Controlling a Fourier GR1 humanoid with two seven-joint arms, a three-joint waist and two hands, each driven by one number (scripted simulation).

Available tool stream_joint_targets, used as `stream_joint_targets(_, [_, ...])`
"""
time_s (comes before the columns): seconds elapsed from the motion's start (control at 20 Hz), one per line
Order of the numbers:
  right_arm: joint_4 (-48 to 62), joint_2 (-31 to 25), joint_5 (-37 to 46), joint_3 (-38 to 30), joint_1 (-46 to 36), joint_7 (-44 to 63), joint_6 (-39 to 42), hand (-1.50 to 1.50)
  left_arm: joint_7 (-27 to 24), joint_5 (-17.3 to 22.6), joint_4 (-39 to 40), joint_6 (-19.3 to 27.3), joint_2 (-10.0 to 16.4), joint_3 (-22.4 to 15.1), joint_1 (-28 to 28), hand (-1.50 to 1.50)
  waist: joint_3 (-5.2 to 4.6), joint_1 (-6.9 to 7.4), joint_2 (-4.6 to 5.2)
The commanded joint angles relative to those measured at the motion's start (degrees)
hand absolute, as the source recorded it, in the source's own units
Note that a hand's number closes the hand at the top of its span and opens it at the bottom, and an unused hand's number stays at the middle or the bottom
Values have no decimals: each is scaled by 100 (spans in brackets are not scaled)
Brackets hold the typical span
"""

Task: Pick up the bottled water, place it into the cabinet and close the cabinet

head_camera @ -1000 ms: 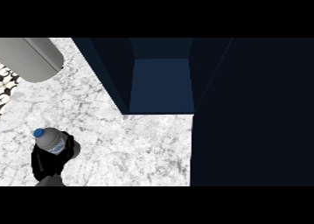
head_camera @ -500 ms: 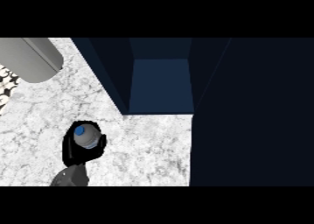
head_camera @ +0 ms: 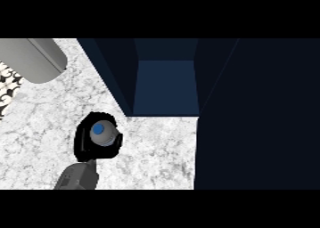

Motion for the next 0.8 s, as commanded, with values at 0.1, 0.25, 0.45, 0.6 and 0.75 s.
stream_joint_targets(0.1, [-658, 89, -313, -28, 36, 213, -56, -150, 888, 381, -1586, 831, -12, -1135, 302, 150, 1, 15, -14])
stream_joint_targets(0.25, [-278, 86, -187, -30, -263, 93, -55, -150, 1266, 413, -2191, 1549, -12, -1715, -34, 150, 3, -10, -7])
stream_joint_targets(0.45, [-589, -209, -733, -273, -366, 681, -153, -150, 1455, 289, -2642, 2362, -12, -2597, 6, 150, -3, 5, 32])
stream_joint_targets(0.6, [-249, -149, -427, -329, -327, 225, 89, -150, 2352, 163, -3290, 3265, -12, -2939, -411, 150, 3, -53, 1])
stream_joint_targets(0.75, [-409, -14, -529, -231, -362, 431, -27, -150, 2609, 94, -3404, 3998, -12, -3296, -849, 150, 0, -72, 10])
